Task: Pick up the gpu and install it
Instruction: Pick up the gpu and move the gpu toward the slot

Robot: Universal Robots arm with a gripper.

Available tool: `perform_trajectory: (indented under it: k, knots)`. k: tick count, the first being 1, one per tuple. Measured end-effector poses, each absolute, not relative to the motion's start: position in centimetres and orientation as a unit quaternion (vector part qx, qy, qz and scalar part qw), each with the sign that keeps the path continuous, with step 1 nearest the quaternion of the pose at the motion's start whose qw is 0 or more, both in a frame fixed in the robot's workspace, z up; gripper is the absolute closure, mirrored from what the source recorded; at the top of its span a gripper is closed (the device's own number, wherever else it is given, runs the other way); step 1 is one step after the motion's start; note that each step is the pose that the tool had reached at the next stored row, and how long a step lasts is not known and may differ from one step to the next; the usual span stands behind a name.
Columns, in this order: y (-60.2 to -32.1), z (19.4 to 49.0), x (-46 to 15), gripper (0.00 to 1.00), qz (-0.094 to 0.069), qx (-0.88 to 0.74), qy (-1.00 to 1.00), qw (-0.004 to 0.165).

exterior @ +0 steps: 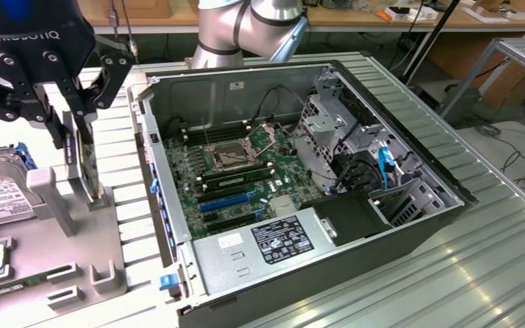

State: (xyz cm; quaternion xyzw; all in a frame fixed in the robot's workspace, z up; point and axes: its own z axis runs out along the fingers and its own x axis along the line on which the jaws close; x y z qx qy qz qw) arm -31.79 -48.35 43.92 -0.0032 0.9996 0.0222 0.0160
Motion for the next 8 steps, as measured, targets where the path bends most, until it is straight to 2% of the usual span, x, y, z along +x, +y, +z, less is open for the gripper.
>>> perform_trajectory:
  k: [8]
  knots:
    - [-48.35,43.91,-30.79,0.73,0.022,-0.003,1.0,0.016]
